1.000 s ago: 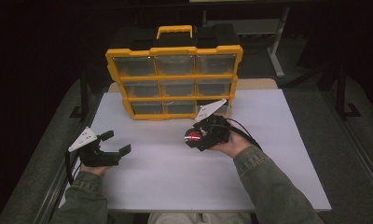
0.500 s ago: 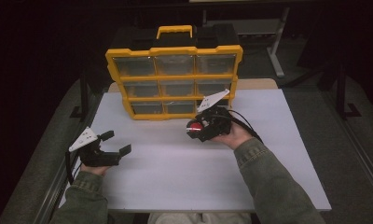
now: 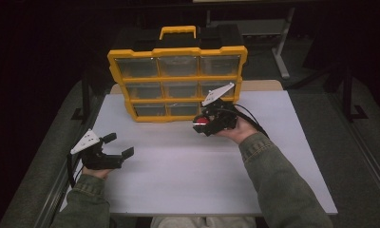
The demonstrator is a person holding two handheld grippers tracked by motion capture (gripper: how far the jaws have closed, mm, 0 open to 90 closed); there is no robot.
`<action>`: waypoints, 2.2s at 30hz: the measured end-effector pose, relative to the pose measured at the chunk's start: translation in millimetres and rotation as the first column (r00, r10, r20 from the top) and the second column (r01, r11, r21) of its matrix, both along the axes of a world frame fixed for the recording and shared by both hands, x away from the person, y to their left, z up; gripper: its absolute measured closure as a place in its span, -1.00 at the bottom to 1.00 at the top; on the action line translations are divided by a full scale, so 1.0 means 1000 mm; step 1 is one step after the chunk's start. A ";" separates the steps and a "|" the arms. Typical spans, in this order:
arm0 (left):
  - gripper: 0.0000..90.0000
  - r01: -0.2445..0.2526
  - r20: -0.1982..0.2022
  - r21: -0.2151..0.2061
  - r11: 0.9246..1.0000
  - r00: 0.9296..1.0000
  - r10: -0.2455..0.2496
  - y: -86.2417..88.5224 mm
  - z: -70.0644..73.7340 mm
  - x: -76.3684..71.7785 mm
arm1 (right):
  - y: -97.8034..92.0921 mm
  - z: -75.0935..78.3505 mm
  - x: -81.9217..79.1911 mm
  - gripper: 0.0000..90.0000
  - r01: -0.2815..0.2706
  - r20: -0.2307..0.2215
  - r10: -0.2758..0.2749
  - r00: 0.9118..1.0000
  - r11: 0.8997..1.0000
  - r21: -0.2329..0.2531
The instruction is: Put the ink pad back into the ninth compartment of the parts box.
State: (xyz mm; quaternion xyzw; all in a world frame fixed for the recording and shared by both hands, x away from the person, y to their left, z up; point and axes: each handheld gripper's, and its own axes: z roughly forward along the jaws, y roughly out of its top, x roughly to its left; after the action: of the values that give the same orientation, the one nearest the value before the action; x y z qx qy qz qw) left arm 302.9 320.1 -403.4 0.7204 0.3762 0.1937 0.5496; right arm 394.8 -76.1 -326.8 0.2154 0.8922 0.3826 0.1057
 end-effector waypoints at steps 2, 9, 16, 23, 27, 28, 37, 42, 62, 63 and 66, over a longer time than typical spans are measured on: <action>-1.00 0.000 -0.001 0.002 1.000 1.000 0.000 0.000 0.000 0.000 | -0.001 0.001 0.003 -0.36 0.010 -0.003 -0.010 1.000 1.000 -0.004; -1.00 0.000 0.000 0.005 1.000 1.000 0.000 0.000 0.000 0.000 | -0.005 0.004 0.012 -0.36 0.034 -0.003 -0.034 0.999 0.999 -0.001; -1.00 -0.001 -0.001 0.007 1.000 1.000 0.001 0.000 -0.001 0.001 | -0.009 0.004 0.021 -0.36 0.058 -0.008 -0.058 0.998 0.998 -0.004; -1.00 -0.001 -0.002 0.008 1.000 1.000 0.001 0.000 -0.001 0.001 | -0.013 0.001 0.031 -0.36 0.096 -0.021 -0.096 0.995 0.995 -0.006; -1.00 -0.002 -0.002 0.009 1.000 1.000 0.002 0.000 -0.001 0.001 | -0.015 -0.001 0.034 -0.36 0.108 -0.025 -0.108 0.994 0.994 -0.011; -1.00 -0.002 -0.002 0.009 1.000 1.000 0.002 0.000 -0.001 0.001 | -0.016 -0.002 0.035 -0.36 0.113 -0.028 -0.113 0.993 0.994 -0.012; -1.00 -0.002 -0.005 0.009 1.000 1.000 0.002 -0.001 -0.001 0.001 | -0.023 -0.007 0.043 -0.36 0.164 -0.038 -0.166 0.985 0.986 -0.034; -1.00 -0.001 -0.003 0.013 1.000 1.000 0.001 -0.001 -0.001 0.002 | -0.026 -0.008 0.047 -0.36 0.185 -0.036 -0.186 0.982 0.982 -0.040; -1.00 0.001 -0.004 0.012 1.000 1.000 -0.001 -0.002 -0.001 0.002 | -0.032 -0.006 0.046 -1.00 0.268 -0.050 -0.267 0.962 0.963 0.010; -1.00 0.002 -0.004 0.012 1.000 1.000 -0.002 -0.001 -0.001 0.001 | -0.032 -0.006 0.045 -1.00 0.266 -0.049 -0.265 0.963 0.964 0.012; -1.00 0.003 -0.004 0.013 1.000 1.000 -0.003 -0.002 -0.001 0.001 | -0.033 -0.005 0.042 -1.00 0.261 -0.047 -0.260 0.965 0.965 0.012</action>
State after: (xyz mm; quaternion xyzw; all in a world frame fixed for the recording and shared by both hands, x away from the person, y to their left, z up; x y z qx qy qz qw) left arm 304.2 318.6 -404.8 0.7249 0.3749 0.1938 0.5444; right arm 436.8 -109.3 -332.0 0.3402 0.8549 0.3685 0.1329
